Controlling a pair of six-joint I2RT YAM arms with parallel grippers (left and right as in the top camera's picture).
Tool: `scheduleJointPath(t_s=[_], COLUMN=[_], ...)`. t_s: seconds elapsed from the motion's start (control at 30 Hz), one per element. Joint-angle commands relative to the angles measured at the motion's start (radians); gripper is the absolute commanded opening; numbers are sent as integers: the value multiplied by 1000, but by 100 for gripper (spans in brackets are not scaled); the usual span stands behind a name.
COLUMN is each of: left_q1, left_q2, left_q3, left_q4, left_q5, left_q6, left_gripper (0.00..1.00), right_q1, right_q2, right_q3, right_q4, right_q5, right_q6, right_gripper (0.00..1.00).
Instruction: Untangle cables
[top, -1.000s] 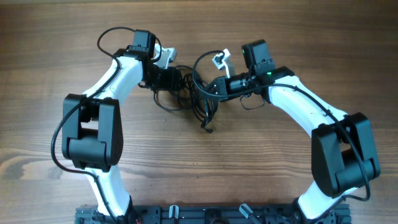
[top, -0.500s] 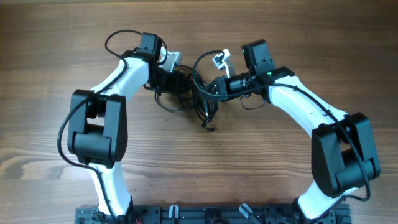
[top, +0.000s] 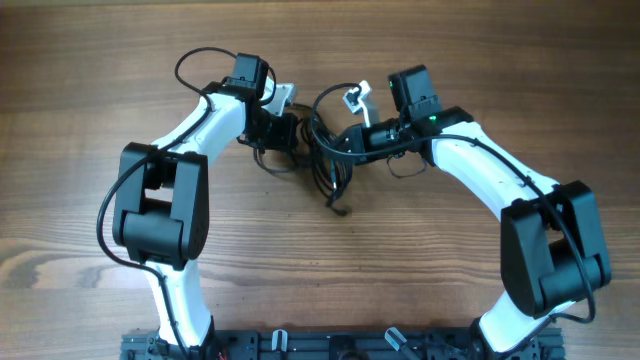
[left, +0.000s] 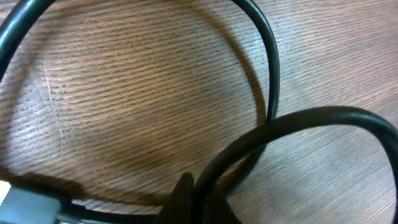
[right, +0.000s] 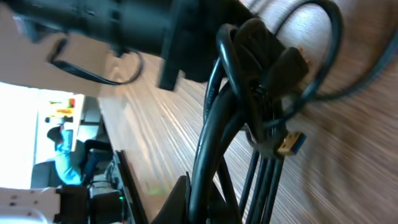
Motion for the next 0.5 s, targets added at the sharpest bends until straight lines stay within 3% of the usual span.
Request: scheduleJointPath(t_s=[0.0,0.3,0.47], left_q1=[19,98,164], left_q2=[-2,-6,-6], left_q3=[-2,-2,-2], left_q4=[3,-5,-9], left_q5=[-2,14,174], left_q6=[-55,-148,-147], left_gripper=[4,4,4], right_q1=[3,3,3], right_q2=[7,9,9], right_q3=[-2,-10,-19], right_q4=[-48,-77,-77], right_q5=[165,456,474], right_q6=[-19,69,70], right_gripper=[4,4,5])
